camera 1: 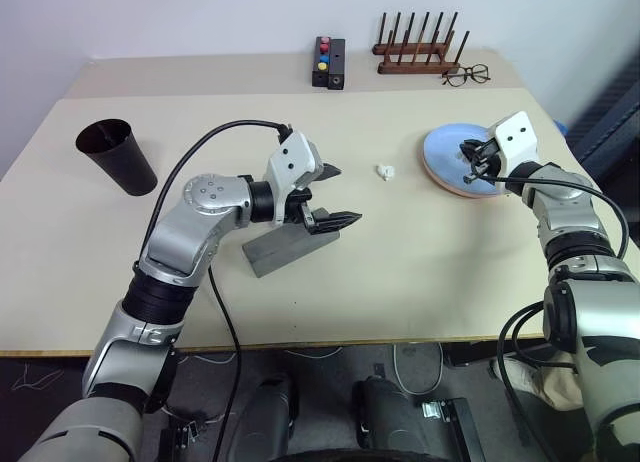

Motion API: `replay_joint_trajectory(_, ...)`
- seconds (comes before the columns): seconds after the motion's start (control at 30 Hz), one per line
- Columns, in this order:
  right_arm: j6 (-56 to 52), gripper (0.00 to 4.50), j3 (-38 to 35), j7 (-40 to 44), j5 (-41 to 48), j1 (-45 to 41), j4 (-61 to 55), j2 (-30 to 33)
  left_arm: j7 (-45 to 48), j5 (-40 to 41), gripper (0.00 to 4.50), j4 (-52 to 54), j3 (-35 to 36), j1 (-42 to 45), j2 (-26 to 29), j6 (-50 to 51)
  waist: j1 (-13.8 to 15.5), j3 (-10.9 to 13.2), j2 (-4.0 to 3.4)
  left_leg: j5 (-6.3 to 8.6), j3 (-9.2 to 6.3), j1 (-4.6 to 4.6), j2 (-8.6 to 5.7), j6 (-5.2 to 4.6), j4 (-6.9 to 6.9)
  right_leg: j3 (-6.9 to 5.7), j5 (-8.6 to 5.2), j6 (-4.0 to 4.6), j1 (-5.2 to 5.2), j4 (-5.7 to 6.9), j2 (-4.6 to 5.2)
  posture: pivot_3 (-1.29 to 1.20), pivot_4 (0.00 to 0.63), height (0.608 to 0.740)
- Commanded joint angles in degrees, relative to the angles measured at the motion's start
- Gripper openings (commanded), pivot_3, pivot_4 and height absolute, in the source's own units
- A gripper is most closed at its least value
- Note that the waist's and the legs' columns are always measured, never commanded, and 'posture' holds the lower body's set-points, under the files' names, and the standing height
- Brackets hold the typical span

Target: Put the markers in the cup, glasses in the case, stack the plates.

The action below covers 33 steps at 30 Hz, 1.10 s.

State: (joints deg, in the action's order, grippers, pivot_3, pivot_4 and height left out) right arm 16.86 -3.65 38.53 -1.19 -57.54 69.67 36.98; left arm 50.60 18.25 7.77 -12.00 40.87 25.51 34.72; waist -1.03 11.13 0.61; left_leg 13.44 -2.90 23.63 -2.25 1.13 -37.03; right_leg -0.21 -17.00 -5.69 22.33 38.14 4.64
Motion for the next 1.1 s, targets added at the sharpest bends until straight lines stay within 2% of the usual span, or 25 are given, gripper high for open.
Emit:
replay_joint_trajectory(0.03,0.4,2.33,-0.6,-0.1,0.0,-1.6,0.1,0.3,-0.8,1.3,4.5,2.5,1.6,0.3,-0.6,0.3,0.0,0.0,0.0,0.0,0.0,0.0,0.0,0.0,0.0,0.0,0.0,0.0,0.0,0.0,0.0,0.0,0.15,0.74)
replay_joint_trajectory(0.17,0.3,4.44,-1.6,-0.3,0.8,-1.8,-0.4,0.1,-1.9,1.5,4.5,2.2,1.9,0.2,-1.2,0.4,0.0,0.0,0.0,-0.02,0.0,0.0,0.0,0.03,0.0,0.0,0.0,0.0,0.0,0.0,0.0,0.0,0.15,0.74)
replay_joint_trajectory(0.57,-4.3,4.48,-1.2,14.2,6.9,0.8,-12.3,-9.8,-12.9,0.5,4.5,1.4,5.9,-1.3,-3.3,3.0,-0.1,0.0,0.0,-0.05,-0.01,0.0,0.02,0.08,0.0,0.01,0.01,-0.01,0.03,0.02,-0.03,0.0,0.15,0.74)
replay_joint_trajectory(0.7,-5.0,4.48,-0.1,12.9,5.7,1.4,-11.9,-12.8,-16.5,0.2,4.5,2.2,6.8,-1.8,-3.9,4.5,0.3,0.0,0.0,-0.04,-0.05,0.0,-0.01,0.07,-0.04,0.0,0.02,-0.03,0.0,0.02,0.0,0.0,0.15,0.74)
replay_joint_trajectory(1.1,-3.4,4.48,1.2,7.2,3.0,-0.6,-3.5,-17.0,-17.7,1.9,4.5,11.4,7.4,-4.7,-1.0,10.1,-0.1,0.0,0.0,-0.07,-0.04,0.0,-0.01,0.13,0.02,0.01,0.04,-0.04,0.07,0.03,-0.01,0.0,0.15,0.74)
